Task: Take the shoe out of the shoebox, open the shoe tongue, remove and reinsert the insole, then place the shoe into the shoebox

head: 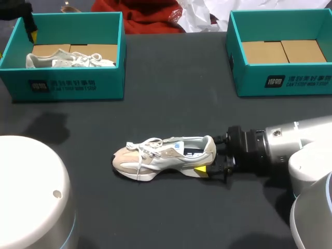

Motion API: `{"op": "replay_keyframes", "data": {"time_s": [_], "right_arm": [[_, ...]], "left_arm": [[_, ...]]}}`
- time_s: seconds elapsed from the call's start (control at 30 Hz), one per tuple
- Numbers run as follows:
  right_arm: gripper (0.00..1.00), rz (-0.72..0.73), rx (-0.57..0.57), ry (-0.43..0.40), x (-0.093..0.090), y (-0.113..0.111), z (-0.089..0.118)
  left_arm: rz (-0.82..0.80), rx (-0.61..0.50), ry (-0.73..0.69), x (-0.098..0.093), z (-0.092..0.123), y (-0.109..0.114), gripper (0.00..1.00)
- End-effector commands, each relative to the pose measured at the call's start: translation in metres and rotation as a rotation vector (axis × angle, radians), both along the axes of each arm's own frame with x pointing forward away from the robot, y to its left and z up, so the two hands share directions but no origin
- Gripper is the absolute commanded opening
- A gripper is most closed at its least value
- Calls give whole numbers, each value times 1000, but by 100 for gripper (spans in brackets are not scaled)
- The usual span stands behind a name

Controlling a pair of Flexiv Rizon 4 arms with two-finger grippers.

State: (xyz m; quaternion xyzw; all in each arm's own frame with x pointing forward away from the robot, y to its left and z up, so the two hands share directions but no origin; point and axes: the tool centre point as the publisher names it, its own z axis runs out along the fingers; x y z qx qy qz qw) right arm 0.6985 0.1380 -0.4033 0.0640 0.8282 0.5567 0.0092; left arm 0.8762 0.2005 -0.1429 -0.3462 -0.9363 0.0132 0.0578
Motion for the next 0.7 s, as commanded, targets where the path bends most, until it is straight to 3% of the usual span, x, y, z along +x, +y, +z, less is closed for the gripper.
{"op": "replay_keyframes", "data": {"time_s": [0.03, 0.1, 0.17, 0.2, 0.67, 0.7], "right_arm": [[0, -2, -3, -1, 0, 0, 1], [0, -2, -3, -1, 0, 0, 1], [0, -2, -3, -1, 0, 0, 1], [0, -2, -3, -1, 0, 0, 1], [0, -2, -3, -1, 0, 0, 1], [0, -2, -3, -1, 0, 0, 1]], "left_arm": [[463, 132, 71, -13, -11, -44, 100], [662, 181, 180, -20, -23, -59, 100], [740, 176, 74, -38, -29, -72, 100], [724, 188, 27, -44, -30, -78, 100], [724, 188, 27, -44, -30, -78, 100], [773, 175, -2, -47, -32, -86, 100]]}}
